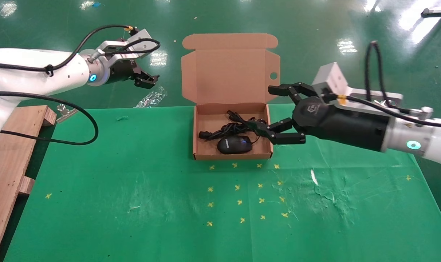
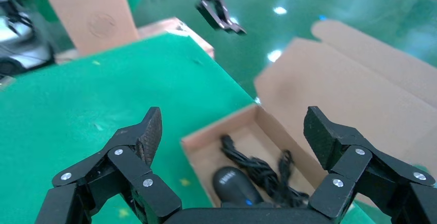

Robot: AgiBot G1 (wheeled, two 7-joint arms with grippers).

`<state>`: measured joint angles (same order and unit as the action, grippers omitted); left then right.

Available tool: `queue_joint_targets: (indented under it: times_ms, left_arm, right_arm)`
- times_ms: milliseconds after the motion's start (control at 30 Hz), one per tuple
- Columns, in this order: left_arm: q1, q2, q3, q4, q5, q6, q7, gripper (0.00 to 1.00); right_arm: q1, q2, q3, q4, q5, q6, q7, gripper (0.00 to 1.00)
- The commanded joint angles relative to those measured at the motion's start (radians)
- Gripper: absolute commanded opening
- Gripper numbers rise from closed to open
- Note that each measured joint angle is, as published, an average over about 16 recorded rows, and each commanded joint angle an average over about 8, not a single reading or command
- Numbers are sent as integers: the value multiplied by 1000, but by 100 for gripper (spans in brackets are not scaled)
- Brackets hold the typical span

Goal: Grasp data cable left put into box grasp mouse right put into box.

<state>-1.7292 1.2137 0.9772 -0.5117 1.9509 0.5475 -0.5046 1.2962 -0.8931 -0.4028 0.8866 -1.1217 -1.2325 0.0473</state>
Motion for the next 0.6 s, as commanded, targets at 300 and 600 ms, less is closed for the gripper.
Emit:
queue_joint_targets:
  times_ms: [300, 600]
  left_arm:
    - [39, -36, -42, -46, -73, 56, 19, 100]
    - [137, -126, -146, -162, -256, 199, 66, 100]
  right_arm:
    - [-82, 104, 46, 147, 145, -97, 52, 100]
    - [-156, 198, 87, 280, 275, -185, 99, 100]
